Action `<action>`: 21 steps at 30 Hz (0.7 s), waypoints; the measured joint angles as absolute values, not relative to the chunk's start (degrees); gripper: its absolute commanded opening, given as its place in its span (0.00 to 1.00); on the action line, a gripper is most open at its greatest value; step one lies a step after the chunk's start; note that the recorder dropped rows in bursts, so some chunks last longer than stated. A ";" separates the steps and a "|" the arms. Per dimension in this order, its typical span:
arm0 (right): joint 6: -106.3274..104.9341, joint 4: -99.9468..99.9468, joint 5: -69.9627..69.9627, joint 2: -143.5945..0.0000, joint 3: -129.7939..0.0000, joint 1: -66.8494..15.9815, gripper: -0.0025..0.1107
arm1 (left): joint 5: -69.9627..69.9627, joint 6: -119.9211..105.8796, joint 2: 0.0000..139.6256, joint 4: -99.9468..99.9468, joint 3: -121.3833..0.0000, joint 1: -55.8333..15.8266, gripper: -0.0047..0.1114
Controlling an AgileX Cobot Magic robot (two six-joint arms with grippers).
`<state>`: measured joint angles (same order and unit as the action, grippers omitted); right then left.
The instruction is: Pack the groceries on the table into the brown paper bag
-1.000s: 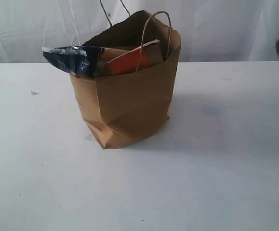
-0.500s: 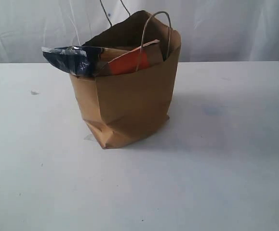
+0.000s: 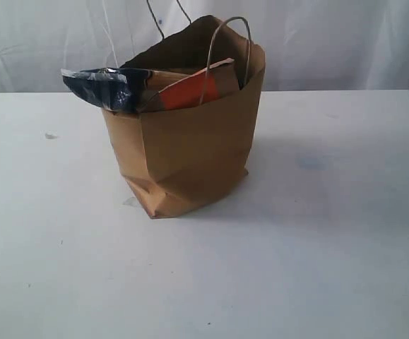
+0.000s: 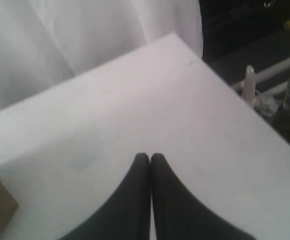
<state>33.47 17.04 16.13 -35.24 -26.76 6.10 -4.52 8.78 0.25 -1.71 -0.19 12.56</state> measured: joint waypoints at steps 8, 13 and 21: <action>33.47 17.04 16.13 -11.75 -26.76 8.35 0.02 | -4.52 8.78 0.25 -1.71 -0.19 12.56 0.04; 29.53 17.04 16.02 -3.87 -26.76 8.35 0.02 | -4.52 8.78 0.25 -1.71 -0.19 12.56 0.04; -14.88 0.00 1.68 -0.22 -19.59 8.35 0.02 | -4.52 8.78 0.25 -1.71 -0.19 12.56 0.04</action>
